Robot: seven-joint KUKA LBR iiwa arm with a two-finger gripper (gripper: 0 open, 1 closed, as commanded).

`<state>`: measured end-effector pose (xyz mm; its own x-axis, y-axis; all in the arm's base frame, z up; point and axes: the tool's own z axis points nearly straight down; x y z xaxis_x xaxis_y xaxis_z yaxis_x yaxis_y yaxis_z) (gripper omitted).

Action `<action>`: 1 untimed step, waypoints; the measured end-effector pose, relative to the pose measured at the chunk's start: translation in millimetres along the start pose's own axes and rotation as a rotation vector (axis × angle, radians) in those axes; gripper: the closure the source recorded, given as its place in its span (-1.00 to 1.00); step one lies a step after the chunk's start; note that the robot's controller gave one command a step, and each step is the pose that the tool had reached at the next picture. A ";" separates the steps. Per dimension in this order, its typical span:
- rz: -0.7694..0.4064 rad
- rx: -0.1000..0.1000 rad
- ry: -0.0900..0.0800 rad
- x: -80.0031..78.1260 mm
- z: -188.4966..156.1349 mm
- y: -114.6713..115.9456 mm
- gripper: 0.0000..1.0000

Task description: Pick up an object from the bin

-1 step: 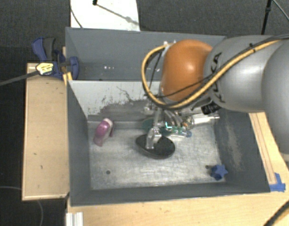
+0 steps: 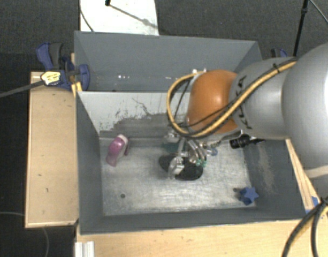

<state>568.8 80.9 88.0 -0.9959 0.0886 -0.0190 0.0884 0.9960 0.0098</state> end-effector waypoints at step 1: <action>0.119 0.008 0.011 2.5 -13.7 -20.6 -1.00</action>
Offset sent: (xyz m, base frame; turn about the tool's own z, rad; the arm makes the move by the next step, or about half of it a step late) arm -0.0061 -0.0211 0.0120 0.1233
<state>564.2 60.5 101.5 -0.9785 0.2061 -0.0073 0.2061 0.9785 0.0035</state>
